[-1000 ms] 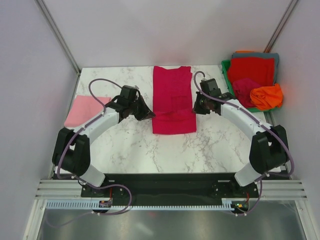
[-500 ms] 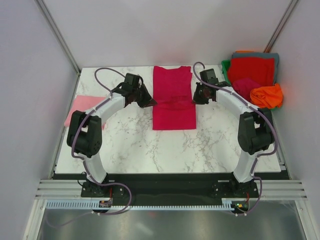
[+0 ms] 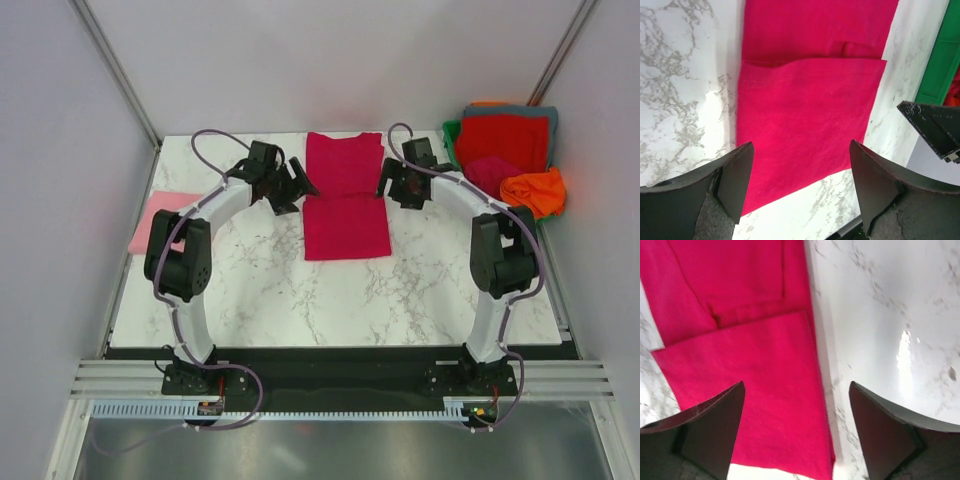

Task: Fold and stack the t-shirts
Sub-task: Fold the tshirt

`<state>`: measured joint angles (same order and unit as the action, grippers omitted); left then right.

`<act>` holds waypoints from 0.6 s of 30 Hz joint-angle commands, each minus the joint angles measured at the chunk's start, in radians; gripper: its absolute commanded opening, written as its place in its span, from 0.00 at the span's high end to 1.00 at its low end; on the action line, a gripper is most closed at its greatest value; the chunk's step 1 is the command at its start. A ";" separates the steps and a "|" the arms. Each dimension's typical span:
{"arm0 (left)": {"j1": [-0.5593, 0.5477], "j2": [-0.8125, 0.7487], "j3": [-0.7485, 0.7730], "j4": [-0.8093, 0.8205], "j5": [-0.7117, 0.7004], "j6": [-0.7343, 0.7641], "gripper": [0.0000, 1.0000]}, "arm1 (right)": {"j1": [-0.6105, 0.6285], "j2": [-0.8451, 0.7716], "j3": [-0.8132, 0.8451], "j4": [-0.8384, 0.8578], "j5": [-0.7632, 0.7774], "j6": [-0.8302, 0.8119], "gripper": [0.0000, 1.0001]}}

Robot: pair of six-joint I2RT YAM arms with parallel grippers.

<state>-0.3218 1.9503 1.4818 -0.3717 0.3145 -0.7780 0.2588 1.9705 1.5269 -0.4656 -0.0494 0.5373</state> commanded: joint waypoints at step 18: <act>-0.071 -0.226 -0.541 0.212 0.024 0.036 0.42 | 0.000 -0.280 -0.609 0.274 -0.222 0.001 0.52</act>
<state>-0.3836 1.7344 0.9569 -0.2493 0.3092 -0.7528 0.2577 1.7237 0.9512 -0.2394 -0.2409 0.5457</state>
